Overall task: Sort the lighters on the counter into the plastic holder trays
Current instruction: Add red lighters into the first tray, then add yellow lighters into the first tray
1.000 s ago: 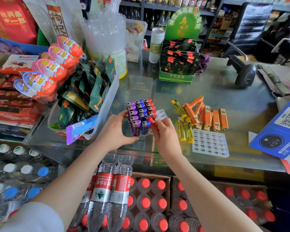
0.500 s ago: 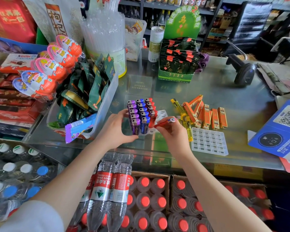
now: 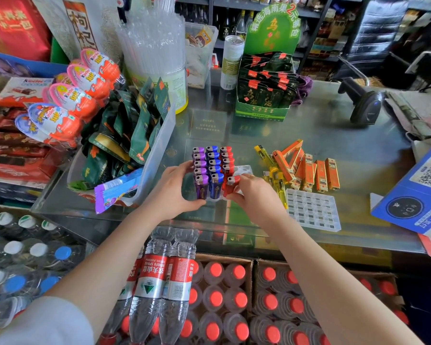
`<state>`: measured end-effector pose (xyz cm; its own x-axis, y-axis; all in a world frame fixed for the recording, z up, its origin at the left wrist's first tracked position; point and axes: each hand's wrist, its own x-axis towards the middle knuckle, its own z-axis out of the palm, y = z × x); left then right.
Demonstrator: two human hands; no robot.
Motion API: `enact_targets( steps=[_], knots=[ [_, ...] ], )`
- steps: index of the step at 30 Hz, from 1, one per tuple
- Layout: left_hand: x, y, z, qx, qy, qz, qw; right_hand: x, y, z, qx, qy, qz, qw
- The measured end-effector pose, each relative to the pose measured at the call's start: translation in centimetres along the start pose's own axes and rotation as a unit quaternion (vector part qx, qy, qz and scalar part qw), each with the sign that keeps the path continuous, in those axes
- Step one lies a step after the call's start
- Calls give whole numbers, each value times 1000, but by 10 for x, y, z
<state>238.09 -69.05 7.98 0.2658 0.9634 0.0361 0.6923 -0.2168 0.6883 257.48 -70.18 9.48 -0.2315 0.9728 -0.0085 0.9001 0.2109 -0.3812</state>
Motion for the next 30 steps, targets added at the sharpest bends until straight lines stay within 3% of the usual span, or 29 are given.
enact_targets(
  steps=[5, 10, 12, 19, 23, 28, 30],
  knots=[
    [2, -3, 2, -5, 1, 5, 1000, -5, -6, 2, -85, 43, 10, 995],
    [3, -6, 2, -9, 1, 4, 1000, -5, -2, -4, 129, 59, 65, 988],
    [4, -6, 1, -5, -2, 8, 1000, -4, -1, -6, 161, 72, 54, 983],
    [10, 0, -5, -11, -22, 28, 999, -2, 4, -6, 111, 72, -9, 991],
    [14, -5, -3, -27, -47, 14, 998, -6, 14, -12, 64, 20, -8, 998],
    [14, 4, -5, -41, -31, 21, 998, 9, 41, -29, 34, 133, 60, 989],
    [14, 10, -7, -38, -30, 23, 999, 24, 46, -31, -7, 132, 91, 987]
  ],
)
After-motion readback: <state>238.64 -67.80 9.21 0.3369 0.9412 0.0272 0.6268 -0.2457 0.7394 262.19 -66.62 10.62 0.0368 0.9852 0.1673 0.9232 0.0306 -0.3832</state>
